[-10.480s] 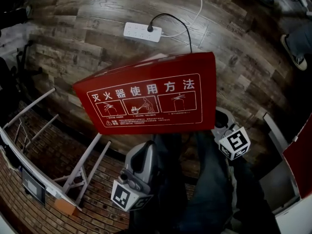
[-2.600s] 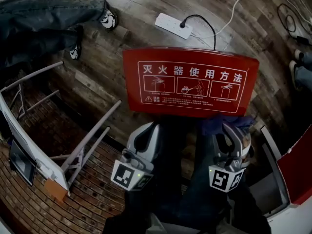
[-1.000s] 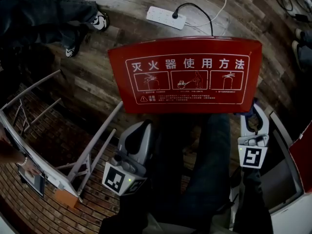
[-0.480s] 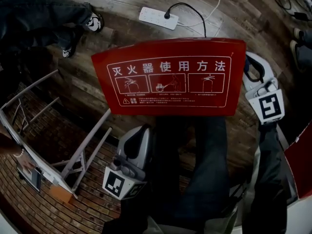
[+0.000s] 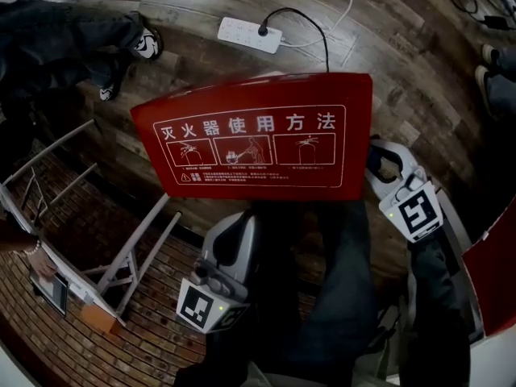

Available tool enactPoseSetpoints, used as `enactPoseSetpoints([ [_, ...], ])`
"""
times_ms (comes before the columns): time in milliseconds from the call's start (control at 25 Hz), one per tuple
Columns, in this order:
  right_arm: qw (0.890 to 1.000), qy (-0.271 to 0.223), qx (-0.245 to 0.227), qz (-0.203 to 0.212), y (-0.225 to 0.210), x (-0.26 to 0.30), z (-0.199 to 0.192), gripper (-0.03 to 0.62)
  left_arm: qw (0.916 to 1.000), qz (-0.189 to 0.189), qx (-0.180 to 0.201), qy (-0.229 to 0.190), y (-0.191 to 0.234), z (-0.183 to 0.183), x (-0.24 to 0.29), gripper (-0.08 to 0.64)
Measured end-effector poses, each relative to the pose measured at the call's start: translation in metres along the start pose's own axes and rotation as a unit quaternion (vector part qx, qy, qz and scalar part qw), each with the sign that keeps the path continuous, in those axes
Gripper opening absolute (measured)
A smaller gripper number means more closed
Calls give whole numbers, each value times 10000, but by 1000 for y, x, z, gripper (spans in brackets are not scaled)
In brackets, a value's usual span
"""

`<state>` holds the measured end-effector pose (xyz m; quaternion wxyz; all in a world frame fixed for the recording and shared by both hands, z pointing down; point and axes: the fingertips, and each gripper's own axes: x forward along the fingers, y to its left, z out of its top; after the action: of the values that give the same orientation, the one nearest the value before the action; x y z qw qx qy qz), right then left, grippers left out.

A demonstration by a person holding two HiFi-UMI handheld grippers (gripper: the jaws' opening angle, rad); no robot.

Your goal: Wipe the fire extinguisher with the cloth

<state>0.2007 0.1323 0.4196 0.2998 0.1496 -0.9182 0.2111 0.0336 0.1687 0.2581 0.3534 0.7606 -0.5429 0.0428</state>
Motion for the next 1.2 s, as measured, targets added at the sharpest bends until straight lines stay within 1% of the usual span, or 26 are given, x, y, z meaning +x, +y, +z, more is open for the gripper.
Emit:
enactPoseSetpoints([
  [40, 10000, 44, 53, -3, 1, 1, -5, 103, 10000, -48, -3, 20, -4, -2, 4, 5],
  [80, 9999, 107, -8, -46, -3, 6, -8, 103, 10000, -84, -3, 41, -8, -3, 7, 5],
  [160, 9988, 252, -419, -39, -18, 21, -10, 104, 9999, -109, -3, 82, -12, -6, 11, 5],
  [240, 9958, 324, -821, 224, -30, 35, -14, 104, 9999, -89, 2, 117, -14, -9, 13, 5],
  [280, 9954, 330, -855, 293, -35, 40, -16, 106, 9999, -70, 9, 137, -14, -10, 13, 5],
  [320, 9965, 324, -736, 222, -41, 44, -19, 106, 9999, -53, 18, 160, -14, -11, 13, 5],
  [360, 9984, 312, -477, 25, -49, 49, -23, 106, 9998, -43, 23, 180, -14, -13, 14, 5],
  [440, 9980, 318, 245, -481, -66, 58, -33, 105, 9998, -44, 9, 190, -16, -15, 16, 5],
  [480, 9951, 322, 640, -683, -72, 62, -39, 104, 9998, -51, -3, 187, -17, -15, 18, 5],
  [520, 9906, 281, 1073, -797, -76, 65, -44, 104, 9998, -60, -9, 187, -18, -16, 19, 5],
  [560, 9841, 156, 1586, -784, -77, 67, -49, 104, 9998, -66, -12, 190, -18, -17, 20, 5],
  [600, 9731, -79, 2218, -614, -75, 66, -53, 103, 9998, -68, -19, 192, -18, -18, 21, 5],
  [640, 9538, -446, 2959, -273, -71, 62, -53, 101, 9998, -65, -34, 190, -18, -19, 21, 5],
  [680, 9238, -931, 3710, 192, -65, 55, -48, 101, 9998, -59, -56, 181, -18, -19, 22, 5],
  [720, 8885, -1453, 4300, 669, -58, 44, -38, 101, 9998, -52, -79, 171, -18, -19, 22, 5],
  [760, 8620, -1883, 4592, 1029, -51, 33, -25, 101, 9998, -50, -95, 169, -18, -19, 22, 5],
  [800, 8558, -2120, 4566, 1190, -46, 22, -12, 101, 9998, -58, -104, 180, -19, -20, 22, 5],
  [840, 8688, -2147, 4310, 1157, -44, 16, -2, 101, 9997, -76, -107, 198, -19, -20, 22, 5],
  [920, 9123, -1849, 3566, 796, -52, 14, 13, 101, 9997, -106, -104, 210, -17, -20, 23, 5],
  [960, 9292, -1694, 3230, 595, -62, 18, 17, 101, 9997, -109, -97, 204, -16, -19, 24, 5],
  [1000, 9411, -1585, 2961, 400, -73, 23, 21, 101, 9997, -109, -82, 198, -15, -17, 24, 5],
  [1080, 9570, -1426, 2525, -18, -97, 35, 28, 101, 9997, -110, -39, 194, -12, -13, 24, 5],
  [1120, 9635, -1315, 2313, -293, -109, 42, 29, 101, 9998, -107, -19, 194, -11, -11, 23, 5],
  [1160, 9684, -1172, 2122, -594, -119, 49, 27, 101, 9998, -100, -3, 195, -10, -10, 23, 5],
  [1200, 9706, -1029, 2001, -851, -127, 57, 24, 101, 9998, -88, 7, 196, -9, -9, 23, 5],
])
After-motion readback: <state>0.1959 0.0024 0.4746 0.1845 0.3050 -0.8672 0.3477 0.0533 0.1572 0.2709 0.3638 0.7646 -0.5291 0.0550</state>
